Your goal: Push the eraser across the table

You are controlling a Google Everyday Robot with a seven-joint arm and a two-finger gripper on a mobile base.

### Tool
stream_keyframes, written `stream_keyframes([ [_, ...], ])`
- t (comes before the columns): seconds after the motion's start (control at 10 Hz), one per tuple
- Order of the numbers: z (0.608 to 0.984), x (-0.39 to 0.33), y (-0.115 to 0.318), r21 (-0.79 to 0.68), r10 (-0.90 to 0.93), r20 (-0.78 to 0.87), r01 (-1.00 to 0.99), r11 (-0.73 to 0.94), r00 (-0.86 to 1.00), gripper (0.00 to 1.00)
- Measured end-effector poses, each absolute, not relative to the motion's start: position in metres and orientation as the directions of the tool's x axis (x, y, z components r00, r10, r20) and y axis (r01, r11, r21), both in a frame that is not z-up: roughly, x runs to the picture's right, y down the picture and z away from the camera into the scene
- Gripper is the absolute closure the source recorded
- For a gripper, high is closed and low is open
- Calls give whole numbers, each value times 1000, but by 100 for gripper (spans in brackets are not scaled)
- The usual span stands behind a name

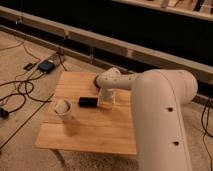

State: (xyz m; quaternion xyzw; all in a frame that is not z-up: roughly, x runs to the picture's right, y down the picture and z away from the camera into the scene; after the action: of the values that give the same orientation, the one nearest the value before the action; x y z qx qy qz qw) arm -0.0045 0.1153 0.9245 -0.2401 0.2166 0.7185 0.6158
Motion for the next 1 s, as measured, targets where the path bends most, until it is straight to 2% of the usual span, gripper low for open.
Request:
stream_keyframes([
  [1.0,934,-71,112,-63,786,-618,-997,-54,-3,35],
])
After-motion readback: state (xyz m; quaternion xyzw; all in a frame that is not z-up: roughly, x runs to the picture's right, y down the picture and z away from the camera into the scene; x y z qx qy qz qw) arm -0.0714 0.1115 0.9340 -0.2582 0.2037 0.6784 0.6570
